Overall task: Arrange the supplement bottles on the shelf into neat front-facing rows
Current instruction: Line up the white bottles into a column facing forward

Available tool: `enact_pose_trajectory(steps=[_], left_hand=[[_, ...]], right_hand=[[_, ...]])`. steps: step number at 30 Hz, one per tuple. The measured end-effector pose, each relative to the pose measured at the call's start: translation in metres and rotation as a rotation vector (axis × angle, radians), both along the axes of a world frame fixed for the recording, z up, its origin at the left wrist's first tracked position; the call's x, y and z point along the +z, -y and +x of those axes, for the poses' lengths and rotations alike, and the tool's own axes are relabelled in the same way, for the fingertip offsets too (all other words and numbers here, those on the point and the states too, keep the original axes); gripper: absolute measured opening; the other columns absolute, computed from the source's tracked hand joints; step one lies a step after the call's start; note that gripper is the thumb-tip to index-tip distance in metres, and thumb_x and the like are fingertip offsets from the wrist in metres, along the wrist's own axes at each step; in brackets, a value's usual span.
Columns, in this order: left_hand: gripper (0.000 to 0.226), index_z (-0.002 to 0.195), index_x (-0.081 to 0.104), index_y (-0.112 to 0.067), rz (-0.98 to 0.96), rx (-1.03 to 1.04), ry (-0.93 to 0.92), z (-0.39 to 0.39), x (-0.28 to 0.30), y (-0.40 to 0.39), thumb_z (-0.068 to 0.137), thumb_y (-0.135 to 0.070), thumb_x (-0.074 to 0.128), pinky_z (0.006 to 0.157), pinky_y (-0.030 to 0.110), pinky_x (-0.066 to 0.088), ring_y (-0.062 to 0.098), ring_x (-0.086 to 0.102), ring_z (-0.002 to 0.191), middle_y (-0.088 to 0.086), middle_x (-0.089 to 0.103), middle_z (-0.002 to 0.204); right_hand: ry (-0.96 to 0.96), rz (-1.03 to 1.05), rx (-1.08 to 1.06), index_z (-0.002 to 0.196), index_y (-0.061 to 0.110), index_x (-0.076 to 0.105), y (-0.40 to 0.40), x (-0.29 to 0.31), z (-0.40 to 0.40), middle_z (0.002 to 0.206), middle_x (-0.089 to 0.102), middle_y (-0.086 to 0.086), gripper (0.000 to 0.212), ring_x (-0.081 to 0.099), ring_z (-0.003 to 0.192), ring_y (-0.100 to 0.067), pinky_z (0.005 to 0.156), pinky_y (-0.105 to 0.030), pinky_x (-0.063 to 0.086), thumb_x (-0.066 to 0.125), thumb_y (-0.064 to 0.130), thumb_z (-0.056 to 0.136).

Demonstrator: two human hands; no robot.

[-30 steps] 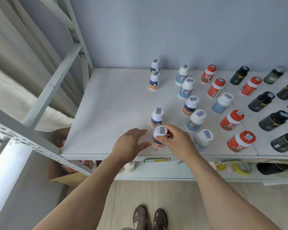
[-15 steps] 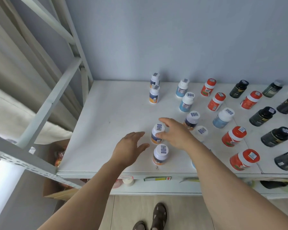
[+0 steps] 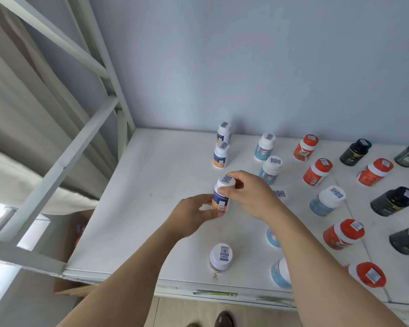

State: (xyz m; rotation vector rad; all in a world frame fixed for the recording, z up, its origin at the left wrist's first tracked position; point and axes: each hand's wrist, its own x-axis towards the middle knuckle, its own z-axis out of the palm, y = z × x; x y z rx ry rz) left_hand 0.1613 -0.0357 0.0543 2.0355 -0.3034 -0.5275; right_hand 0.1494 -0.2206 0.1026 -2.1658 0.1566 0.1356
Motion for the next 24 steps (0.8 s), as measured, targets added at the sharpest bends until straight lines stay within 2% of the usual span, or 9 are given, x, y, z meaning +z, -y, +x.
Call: enact_pose_trajectory(steps=[3, 6, 12, 15, 18, 21, 24], left_hand=[[0.026, 0.105, 0.071, -0.037, -0.056, -0.061, -0.093, 0.007, -0.001, 0.001, 0.080, -0.041, 0.075, 0.106, 0.031, 0.039, 0.002, 0.058, 0.112, -0.021, 0.070, 0.108], [0.025, 0.105, 0.071, -0.039, -0.052, -0.099, -0.162, 0.014, 0.000, 0.000, 0.080, -0.042, 0.074, 0.108, 0.036, 0.039, 0.004, 0.060, 0.111, -0.019, 0.070, 0.108], [0.027, 0.107, 0.071, -0.037, -0.077, -0.120, -0.214, 0.023, 0.001, -0.004, 0.080, -0.038, 0.075, 0.106, 0.036, 0.042, 0.002, 0.061, 0.111, -0.017, 0.070, 0.109], [0.030, 0.108, 0.070, -0.039, -0.017, -0.113, -0.155, 0.027, 0.001, -0.005, 0.079, -0.042, 0.075, 0.102, 0.028, 0.043, 0.001, 0.059, 0.110, -0.022, 0.069, 0.109], [0.034, 0.110, 0.066, -0.042, 0.124, -0.094, -0.004, 0.030, 0.001, -0.006, 0.077, -0.048, 0.074, 0.087, 0.016, 0.041, 0.002, 0.057, 0.104, -0.025, 0.065, 0.109], [0.052, 0.124, 0.059, -0.041, 0.287, -0.111, 0.169, 0.033, -0.003, -0.010, 0.075, -0.057, 0.071, 0.094, 0.024, 0.044, 0.007, 0.055, 0.115, -0.021, 0.061, 0.125], [0.062, 0.135, 0.052, -0.031, 0.381, -0.127, 0.238, 0.032, -0.006, -0.014, 0.080, -0.055, 0.068, 0.099, 0.023, 0.039, 0.009, 0.050, 0.123, -0.014, 0.055, 0.135]], right_hand=[[0.006, 0.004, -0.017, 0.109, 0.023, 0.066, 0.000, 0.003, 0.004, 0.100, 0.069, 0.010, 0.033, 0.064, 0.092, -0.008, 0.073, -0.019, 0.047, 0.073, 0.037, 0.080], [-0.022, -0.026, -0.031, 0.109, 0.021, 0.067, 0.000, 0.003, 0.008, 0.101, 0.069, 0.009, 0.035, 0.063, 0.091, -0.009, 0.069, -0.019, 0.046, 0.072, 0.041, 0.081], [-0.036, -0.018, -0.047, 0.109, 0.021, 0.067, -0.002, 0.002, 0.015, 0.098, 0.068, 0.009, 0.034, 0.061, 0.085, -0.005, 0.064, -0.015, 0.043, 0.071, 0.041, 0.082], [-0.040, 0.000, -0.050, 0.109, 0.022, 0.067, -0.003, 0.001, 0.017, 0.099, 0.068, 0.010, 0.032, 0.062, 0.088, -0.005, 0.067, -0.016, 0.046, 0.071, 0.039, 0.082], [-0.037, 0.037, -0.046, 0.109, 0.023, 0.066, -0.004, -0.004, 0.016, 0.100, 0.070, 0.009, 0.030, 0.064, 0.091, -0.007, 0.074, -0.019, 0.050, 0.073, 0.034, 0.082], [-0.058, 0.017, -0.026, 0.108, 0.025, 0.066, -0.006, -0.011, 0.013, 0.100, 0.070, 0.010, 0.028, 0.064, 0.093, -0.009, 0.076, -0.021, 0.050, 0.073, 0.030, 0.082], [-0.092, -0.003, -0.014, 0.109, 0.025, 0.066, -0.008, -0.018, 0.010, 0.100, 0.070, 0.009, 0.030, 0.064, 0.095, -0.012, 0.084, -0.030, 0.052, 0.074, 0.026, 0.080]])
